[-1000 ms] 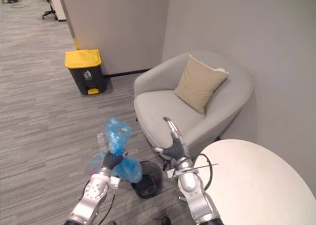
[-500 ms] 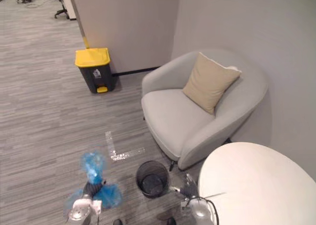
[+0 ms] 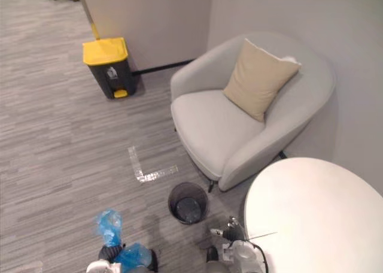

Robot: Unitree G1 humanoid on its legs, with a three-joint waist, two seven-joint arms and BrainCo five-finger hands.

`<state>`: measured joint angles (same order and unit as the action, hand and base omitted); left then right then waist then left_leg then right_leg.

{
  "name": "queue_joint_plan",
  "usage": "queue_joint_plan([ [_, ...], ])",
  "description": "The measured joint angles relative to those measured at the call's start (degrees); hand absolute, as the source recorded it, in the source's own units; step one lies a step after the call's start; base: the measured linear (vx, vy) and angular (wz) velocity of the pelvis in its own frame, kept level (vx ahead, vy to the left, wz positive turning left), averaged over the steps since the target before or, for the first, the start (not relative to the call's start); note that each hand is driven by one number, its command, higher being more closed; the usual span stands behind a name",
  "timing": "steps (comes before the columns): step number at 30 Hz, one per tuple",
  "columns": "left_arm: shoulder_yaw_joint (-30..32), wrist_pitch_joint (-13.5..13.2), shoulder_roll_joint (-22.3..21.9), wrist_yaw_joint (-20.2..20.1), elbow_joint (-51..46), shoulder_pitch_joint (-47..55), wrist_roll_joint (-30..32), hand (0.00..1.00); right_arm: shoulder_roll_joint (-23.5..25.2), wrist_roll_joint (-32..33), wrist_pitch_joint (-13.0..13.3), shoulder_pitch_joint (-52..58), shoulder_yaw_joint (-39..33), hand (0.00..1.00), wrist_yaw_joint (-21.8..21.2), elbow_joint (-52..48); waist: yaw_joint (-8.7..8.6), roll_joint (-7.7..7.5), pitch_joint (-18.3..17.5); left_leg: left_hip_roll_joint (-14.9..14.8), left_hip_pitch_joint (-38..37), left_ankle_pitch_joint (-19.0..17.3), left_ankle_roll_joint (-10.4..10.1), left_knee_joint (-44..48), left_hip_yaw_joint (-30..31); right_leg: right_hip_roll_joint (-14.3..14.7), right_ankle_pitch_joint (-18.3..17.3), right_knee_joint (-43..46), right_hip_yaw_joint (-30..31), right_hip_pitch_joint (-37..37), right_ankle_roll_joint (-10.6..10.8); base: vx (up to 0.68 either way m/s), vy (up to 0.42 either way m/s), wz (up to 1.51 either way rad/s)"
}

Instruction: Gather rubbish on tea table into small bin, then transfer packed bag to large trash can.

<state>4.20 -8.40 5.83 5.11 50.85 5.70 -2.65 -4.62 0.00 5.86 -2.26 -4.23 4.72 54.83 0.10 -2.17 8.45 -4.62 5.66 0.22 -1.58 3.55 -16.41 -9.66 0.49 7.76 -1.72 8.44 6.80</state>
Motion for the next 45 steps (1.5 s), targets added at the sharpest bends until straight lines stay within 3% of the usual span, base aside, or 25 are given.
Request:
queue_joint_plan([
  [2,0.02,-0.08,-0.16,0.01,-1.17,-0.14,-0.33,1.0,0.16,0.0,-0.16,0.78,0.03,0.0,0.3,-0.15,-0.37,0.46,0.39,-0.52,1.39,-0.53,0.89,1.94,0.43,-0.23,-5.28,10.13,0.87,2.4,0.29,-0.05,0.023,0.41],
  [3,0.35,-0.18,-0.3,0.04,-2.15,-0.08,-0.45,1.0,0.56,0.02,-0.5,2.12,0.02,0.0,0.42,-0.1,-0.38,0.45,0.41,-0.37,1.62,-0.88,0.97,4.02,3.11,0.24,-10.9,23.86,1.81,3.54,1.06,0.01,-0.06,1.0],
  [4,0.51,-0.14,-0.12,0.08,-2.99,0.45,-0.69,1.0,1.28,0.02,-0.5,2.79,0.05,0.0,0.45,-0.15,-0.23,-0.11,0.19,0.1,2.57,-0.7,0.64,5.96,5.29,1.13,-13.57,30.19,3.1,2.47,2.02,-0.01,-0.138,1.08],
  [6,0.99,-0.11,-0.02,0.42,-3.67,1.28,-0.9,1.0,1.64,0.05,-0.4,2.72,0.17,0.0,0.56,-0.26,0.64,-1.06,-0.26,0.66,4.43,-0.43,-0.12,7.94,6.68,1.73,-16.37,28.33,4.26,0.94,1.59,-0.07,-0.155,0.52],
  [9,1.11,0.0,-1.63,1.0,-3.97,1.68,-1.44,1.0,1.12,0.13,0.12,-0.06,0.15,0.0,1.28,-1.97,3.11,0.64,-0.29,-0.21,7.7,2.71,-1.2,5.17,7.79,3.36,-19.44,15.93,2.38,-1.46,-2.99,-0.16,-0.133,0.13],
  [10,-0.04,0.11,-3.36,1.14,-4.02,1.32,-1.5,1.0,-0.13,0.13,0.2,-1.02,0.04,0.0,1.87,-2.35,2.38,3.79,0.56,-1.5,8.56,5.61,-1.98,2.02,10.89,5.13,-17.54,14.05,-0.46,-1.47,-3.85,-0.28,-0.15,0.63],
  [13,-1.36,0.06,-4.36,1.17,-4.09,1.66,-1.49,1.0,-0.39,0.09,0.14,0.12,-0.11,0.0,2.7,-2.3,2.49,5.65,0.53,-2.38,8.02,6.94,-3.38,-3.12,12.71,6.59,-16.33,12.51,-4.05,-1.69,-5.13,-0.2,-0.101,0.63],
  [14,-1.35,0.08,-4.43,1.23,-4.09,1.73,-1.49,1.0,-0.15,0.06,0.04,0.26,-0.36,0.0,2.99,-2.32,2.51,5.64,0.51,-3.21,8.07,3.59,-5.86,-5.39,11.88,6.51,-14.37,10.55,-6.75,-2.31,-6.39,-0.16,-0.087,0.77],
  [15,-1.35,0.06,-4.46,1.23,-4.16,1.29,-1.49,1.0,0.12,0.07,0.04,0.04,-1.01,0.0,3.13,-2.36,2.37,4.43,1.07,-3.3,8.57,2.27,-5.6,-5.01,9.84,5.78,-12.99,8.76,-8.14,-2.45,-7.08,-0.1,-0.059,0.56],
  [16,-1.38,0.06,-4.47,1.23,-4.15,0.86,-1.49,1.0,0.36,0.07,0.03,-0.1,-1.39,0.0,3.16,-2.35,2.46,4.31,1.2,-3.3,8.94,2.39,-5.49,-3.74,8.75,5.21,-12.57,8.48,-8.59,-2.44,-7.6,-0.08,-0.004,0.63],
  [18,-1.64,-0.03,-4.46,1.19,-4.21,-0.02,-1.46,1.0,-0.33,0.06,-0.08,0.1,-2.64,0.0,3.72,-2.44,2.31,2.81,1.89,-1.58,9.64,1.65,-3.79,10.56,5.76,2.1,-11.43,7.87,-11.21,-2.62,-7.37,-0.11,-0.026,0.66],
  [19,-1.85,-0.04,-4.47,1.18,-4.21,-0.02,-1.45,1.0,-0.57,0.06,-0.09,0.13,-2.64,0.0,3.79,-2.44,2.26,2.83,1.85,-1.64,9.11,1.27,-3.73,12.0,5.58,1.91,-11.29,7.79,-11.61,-2.62,-7.24,-0.09,0.026,0.45],
  [21,-2.4,-0.02,-4.45,1.17,-3.94,-0.06,-1.41,1.0,-1.24,0.0,-0.21,0.13,-3.09,0.0,3.95,-2.13,1.82,3.88,1.3,-2.45,4.16,-4.42,-3.17,12.67,3.37,1.02,-10.4,7.04,-13.45,-2.65,-6.17,-0.07,0.107,0.43],
  [23,-2.49,-0.01,-4.42,1.14,-3.89,-0.52,-1.38,1.0,-1.17,-0.01,-0.52,0.13,-4.0,0.0,3.86,-1.96,1.48,4.85,1.11,-2.11,0.75,-4.59,-3.48,7.03,1.13,0.84,-8.87,4.96,-14.84,-3.77,-4.68,-0.07,0.192,0.46],
  [27,-3.72,0.14,-1.63,1.1,-2.65,-0.32,-0.75,1.0,0.89,-0.02,-0.81,-0.05,-4.49,0.0,3.6,-0.9,1.01,2.83,0.39,1.14,-1.25,-1.72,-2.59,0.19,1.77,0.08,-4.66,-1.78,-15.71,-6.58,-2.17,-0.06,0.175,0.25],
  [31,-4.11,0.15,-0.82,0.94,-1.7,0.18,-0.47,1.0,1.2,-0.2,-1.29,-0.16,-4.48,0.0,3.61,0.73,1.0,2.8,0.26,3.7,-1.81,-0.74,-0.87,-2.06,2.24,-1.82,-3.64,-3.23,-16.2,-7.14,-0.93,-0.05,0.127,0.09],
  [33,-4.11,0.16,-0.79,0.87,-1.64,0.42,0.29,1.0,1.31,-0.65,-1.63,0.01,-4.51,0.0,3.61,1.57,1.1,2.68,0.3,4.36,-1.81,-0.59,-0.45,-2.38,2.92,-2.37,-3.73,-3.35,-16.65,-7.42,-0.39,-0.01,0.102,0.19],
  [35,-4.06,0.19,-0.78,0.87,-1.64,0.55,0.29,1.0,1.34,-2.15,-2.08,0.06,-4.63,0.0,3.62,2.49,1.09,1.93,0.79,5.62,-1.37,-2.82,0.97,-0.2,3.28,-3.78,-5.76,-1.4,-17.11,-7.36,1.17,0.01,0.12,0.24],
  [37,-3.99,0.26,-0.43,0.82,-1.66,0.87,0.28,1.0,1.82,-2.36,-2.25,0.2,-4.74,0.0,3.63,2.49,0.71,0.34,1.14,7.12,1.06,-7.2,2.16,6.14,4.48,-6.76,-11.63,5.91,-16.91,-6.15,4.32,0.04,0.086,0.38],
  [39,-3.99,0.33,0.46,0.88,-1.72,1.12,0.27,1.0,1.68,-2.36,-2.38,0.39,-5.12,0.0,3.51,2.49,0.39,-0.86,0.96,8.43,2.53,-11.03,3.1,11.64,6.81,-8.41,-14.02,11.19,-15.47,-5.78,5.85,0.16,0.081,0.51],
  [40,-3.97,0.37,0.77,0.9,-1.72,1.05,0.26,1.0,1.79,-2.35,-2.38,0.46,-5.25,0.0,3.45,2.49,0.37,-1.39,1.12,9.17,2.67,-11.91,3.72,12.68,7.67,-8.92,-13.27,13.82,-14.26,-5.28,4.24,0.2,0.105,0.59],
  [41,-3.57,0.52,0.43,0.95,-1.59,0.55,0.25,1.0,1.73,-2.36,-2.4,0.34,-5.31,0.0,3.32,2.5,0.32,-0.74,1.66,9.21,2.64,-13.34,4.66,14.31,9.06,-9.52,-11.84,23.37,-11.19,-1.27,4.08,0.18,0.136,0.54],
  [43,-3.33,0.49,0.23,1.13,-1.92,0.03,0.21,1.0,2.21,-2.34,-2.42,0.64,-5.08,0.0,3.07,2.55,-0.01,1.14,2.44,7.04,1.91,-15.7,5.46,16.93,11.48,-5.51,-14.66,31.2,-7.14,3.93,2.15,0.2,0.114,0.51],
  [45,-2.86,0.46,1.37,1.25,-1.82,-0.54,0.19,1.0,2.31,-2.28,-2.35,-0.12,-4.59,0.0,2.99,2.92,-0.04,0.69,2.51,6.46,-1.38,-16.77,5.24,14.78,12.51,-1.02,-15.56,27.44,-8.53,7.78,-0.19,0.36,0.005,0.29],
])
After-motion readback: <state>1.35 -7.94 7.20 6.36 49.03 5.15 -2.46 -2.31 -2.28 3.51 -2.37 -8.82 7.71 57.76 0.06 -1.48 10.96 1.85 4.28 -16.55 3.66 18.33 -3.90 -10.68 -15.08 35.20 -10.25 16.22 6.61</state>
